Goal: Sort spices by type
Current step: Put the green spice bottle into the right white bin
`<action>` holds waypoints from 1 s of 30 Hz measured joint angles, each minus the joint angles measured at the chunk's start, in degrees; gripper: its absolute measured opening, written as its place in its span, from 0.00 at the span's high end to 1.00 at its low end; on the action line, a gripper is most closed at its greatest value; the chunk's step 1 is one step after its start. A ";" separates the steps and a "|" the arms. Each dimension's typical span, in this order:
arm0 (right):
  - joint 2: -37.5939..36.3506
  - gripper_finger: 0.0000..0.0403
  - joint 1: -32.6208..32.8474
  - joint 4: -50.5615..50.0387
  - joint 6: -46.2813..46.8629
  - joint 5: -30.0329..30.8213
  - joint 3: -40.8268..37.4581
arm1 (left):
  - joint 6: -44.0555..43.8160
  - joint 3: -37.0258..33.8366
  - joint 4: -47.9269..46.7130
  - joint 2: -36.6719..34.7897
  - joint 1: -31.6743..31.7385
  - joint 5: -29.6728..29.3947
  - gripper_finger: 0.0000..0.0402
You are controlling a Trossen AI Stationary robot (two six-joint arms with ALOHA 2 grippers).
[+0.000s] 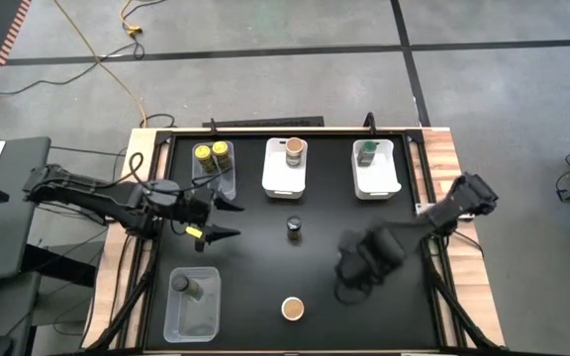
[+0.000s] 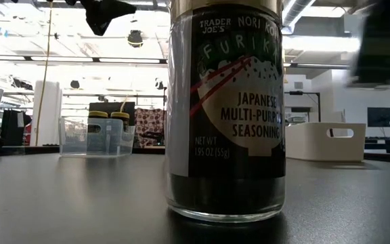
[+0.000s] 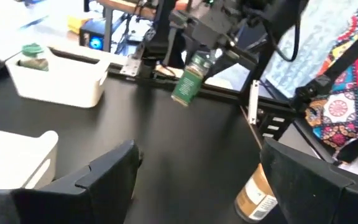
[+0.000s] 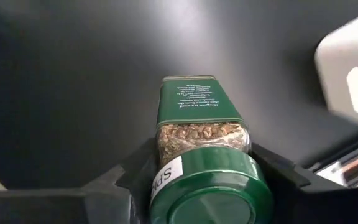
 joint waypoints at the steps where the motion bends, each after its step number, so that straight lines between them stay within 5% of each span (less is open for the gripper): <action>1: -0.33 0.45 -2.13 0.14 -2.37 0.18 0.04 | -0.19 0.00 -0.79 -0.50 0.38 0.00 0.20; 10: -10.79 0.45 -21.81 0.07 -23.93 6.76 0.06 | -0.61 0.00 -4.86 -1.28 2.18 -0.07 0.20; 17: -19.96 0.44 -43.57 -0.02 -47.17 7.43 -0.95 | -2.59 0.00 -5.01 -1.28 3.51 -2.23 0.20; 23: -20.10 0.44 -59.72 -0.05 -65.05 4.98 -3.02 | -2.66 0.00 -4.97 -1.28 4.18 -6.07 0.20; 30: -15.99 0.44 -67.60 1.23 -74.81 4.71 -7.07 | -1.23 0.00 -4.99 -1.28 4.54 -6.29 0.20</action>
